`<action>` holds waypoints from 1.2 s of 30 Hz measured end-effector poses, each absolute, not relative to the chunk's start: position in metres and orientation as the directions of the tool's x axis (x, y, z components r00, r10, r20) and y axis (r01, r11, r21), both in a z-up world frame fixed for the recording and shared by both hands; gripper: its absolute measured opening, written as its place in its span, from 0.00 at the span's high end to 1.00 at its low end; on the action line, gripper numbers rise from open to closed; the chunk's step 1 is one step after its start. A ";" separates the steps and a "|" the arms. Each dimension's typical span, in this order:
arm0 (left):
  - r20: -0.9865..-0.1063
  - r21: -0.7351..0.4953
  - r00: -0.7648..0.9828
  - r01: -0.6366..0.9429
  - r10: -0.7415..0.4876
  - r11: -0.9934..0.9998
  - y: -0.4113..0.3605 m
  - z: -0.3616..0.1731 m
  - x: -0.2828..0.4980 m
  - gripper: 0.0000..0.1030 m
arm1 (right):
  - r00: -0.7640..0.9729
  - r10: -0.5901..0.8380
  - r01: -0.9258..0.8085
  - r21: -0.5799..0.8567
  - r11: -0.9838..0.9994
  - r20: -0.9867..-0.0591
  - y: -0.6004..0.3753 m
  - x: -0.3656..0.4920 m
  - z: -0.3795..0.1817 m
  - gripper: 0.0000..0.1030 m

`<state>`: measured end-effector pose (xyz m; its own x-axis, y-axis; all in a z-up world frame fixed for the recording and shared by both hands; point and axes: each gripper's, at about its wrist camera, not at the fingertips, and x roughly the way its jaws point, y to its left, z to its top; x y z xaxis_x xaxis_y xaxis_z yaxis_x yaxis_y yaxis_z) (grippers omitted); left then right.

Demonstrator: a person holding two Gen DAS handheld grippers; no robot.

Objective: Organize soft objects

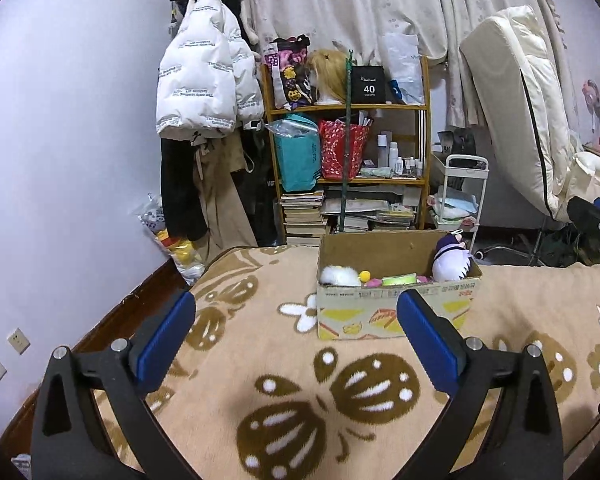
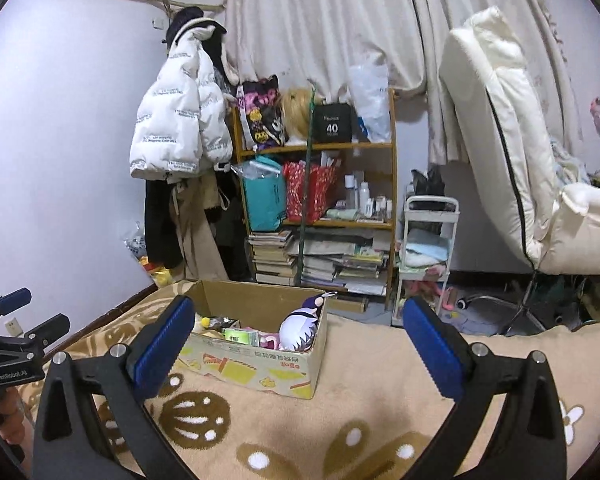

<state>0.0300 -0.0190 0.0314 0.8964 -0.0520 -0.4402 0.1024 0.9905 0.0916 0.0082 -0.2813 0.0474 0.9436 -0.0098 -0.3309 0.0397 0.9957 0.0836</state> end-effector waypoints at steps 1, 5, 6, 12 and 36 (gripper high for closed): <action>-0.439 0.090 0.897 0.102 -0.053 0.991 -0.018 0.032 0.026 0.03 | 0.945 -0.010 0.039 0.084 0.996 -0.326 -0.280 0.003 0.049 0.00; -0.430 0.088 0.901 0.101 -0.054 0.991 -0.014 0.035 0.013 0.03 | 0.947 -0.017 0.047 0.086 0.995 -0.322 -0.276 -0.013 0.049 0.00; -0.429 0.086 0.902 0.100 -0.054 0.991 -0.013 0.036 0.009 0.03 | 0.945 -0.020 0.050 0.082 0.995 -0.326 -0.276 -0.016 0.049 0.00; -0.437 0.097 0.898 0.110 -0.057 0.989 -0.012 0.033 0.004 0.03 | 0.943 -0.031 0.060 0.077 0.995 -0.333 -0.274 -0.030 0.046 0.00; -0.535 0.075 0.841 0.139 -0.077 0.987 -0.021 0.009 0.043 0.03 | 0.913 -0.036 0.058 0.041 0.998 -0.407 -0.265 0.002 0.014 0.00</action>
